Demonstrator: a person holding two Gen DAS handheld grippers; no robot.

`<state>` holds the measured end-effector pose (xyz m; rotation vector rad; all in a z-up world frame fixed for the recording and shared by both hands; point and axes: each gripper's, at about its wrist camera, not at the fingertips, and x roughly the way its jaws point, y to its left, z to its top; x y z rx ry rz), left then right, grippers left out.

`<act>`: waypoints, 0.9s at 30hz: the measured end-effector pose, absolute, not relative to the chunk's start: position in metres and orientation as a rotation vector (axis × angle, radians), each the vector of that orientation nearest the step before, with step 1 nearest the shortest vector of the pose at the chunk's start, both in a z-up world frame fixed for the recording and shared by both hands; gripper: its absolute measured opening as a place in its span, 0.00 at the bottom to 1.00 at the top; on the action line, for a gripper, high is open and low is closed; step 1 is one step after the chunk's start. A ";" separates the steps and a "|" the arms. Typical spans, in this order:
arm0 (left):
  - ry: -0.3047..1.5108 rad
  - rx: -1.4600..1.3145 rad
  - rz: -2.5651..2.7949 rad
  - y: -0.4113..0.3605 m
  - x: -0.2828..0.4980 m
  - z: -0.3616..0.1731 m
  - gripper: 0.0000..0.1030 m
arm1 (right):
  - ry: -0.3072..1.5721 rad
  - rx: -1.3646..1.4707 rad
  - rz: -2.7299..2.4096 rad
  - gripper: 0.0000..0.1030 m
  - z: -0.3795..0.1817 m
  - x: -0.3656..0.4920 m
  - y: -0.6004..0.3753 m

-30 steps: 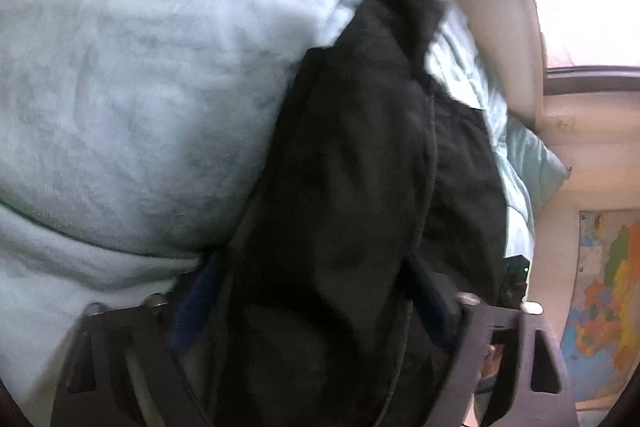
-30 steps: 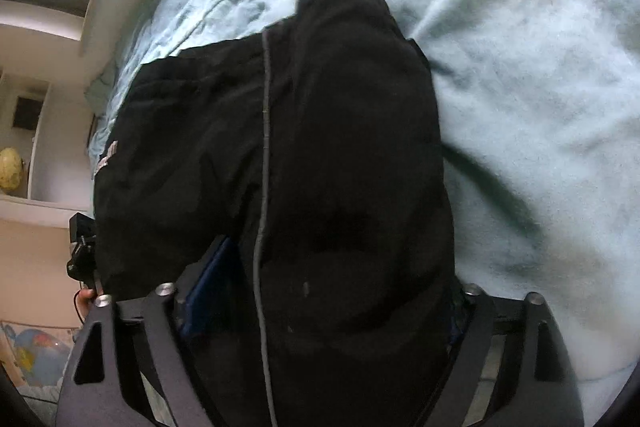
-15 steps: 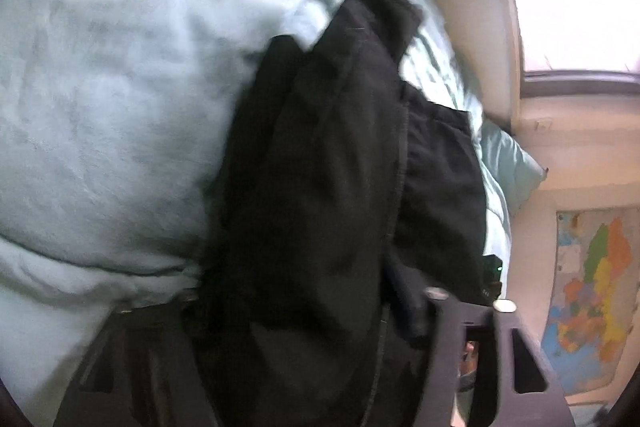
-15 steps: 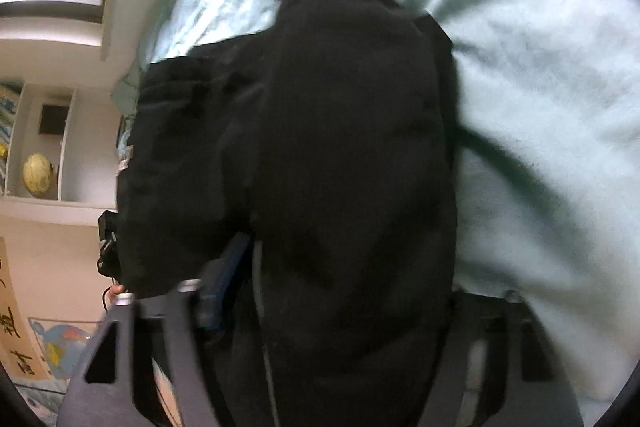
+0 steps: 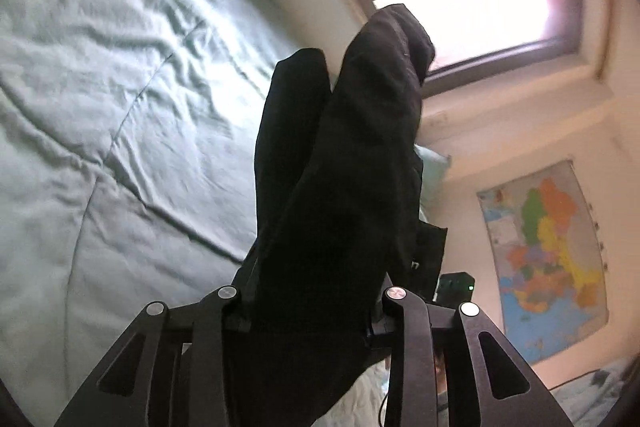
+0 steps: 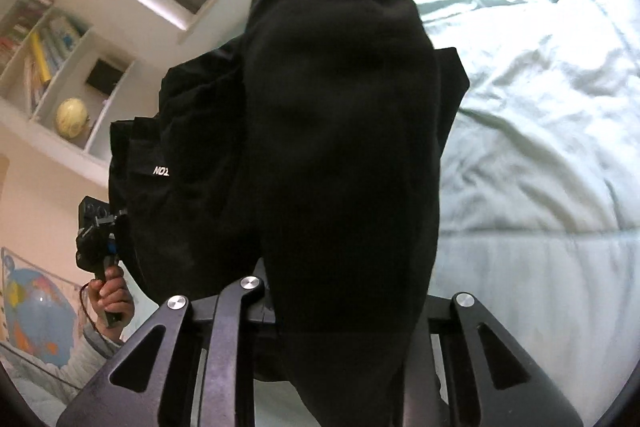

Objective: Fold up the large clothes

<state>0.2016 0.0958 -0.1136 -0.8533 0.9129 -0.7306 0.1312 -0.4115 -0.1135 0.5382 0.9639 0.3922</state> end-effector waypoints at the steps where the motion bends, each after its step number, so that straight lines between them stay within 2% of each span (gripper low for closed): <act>1: 0.902 -0.855 -0.735 0.100 0.188 -0.107 0.34 | 0.961 0.537 0.393 0.27 -0.107 0.118 -0.407; 7: 0.937 -0.836 -0.734 0.109 0.109 -0.096 0.35 | 1.001 0.493 0.374 0.28 -0.087 0.032 -0.384; 14: 1.220 -0.805 -0.503 0.123 0.081 -0.186 0.38 | 1.240 0.471 0.228 0.30 -0.169 -0.003 -0.371; 15: 1.279 -0.781 -0.424 0.125 0.084 -0.211 0.39 | 1.294 0.459 0.167 0.36 -0.189 0.000 -0.371; 16: 1.302 -0.775 -0.363 0.131 0.086 -0.229 0.43 | 1.322 0.455 0.116 0.44 -0.202 -0.004 -0.373; 17: 1.318 -0.819 -0.318 0.143 0.088 -0.250 0.48 | 1.338 0.489 0.069 0.48 -0.216 -0.004 -0.381; 19: 1.311 -1.096 -0.295 0.176 0.087 -0.290 0.49 | 1.321 0.615 0.028 0.57 -0.231 -0.009 -0.402; 20: 1.299 -1.241 -0.280 0.192 0.083 -0.303 0.49 | 1.309 0.691 0.002 0.59 -0.236 -0.015 -0.415; 22: 1.286 -1.225 -0.254 0.205 0.080 -0.296 0.49 | 1.289 0.779 -0.012 0.59 -0.234 -0.028 -0.430; 27: 1.194 -0.621 -0.172 0.181 0.072 -0.183 0.48 | 1.232 0.510 -0.118 0.59 -0.172 -0.059 -0.408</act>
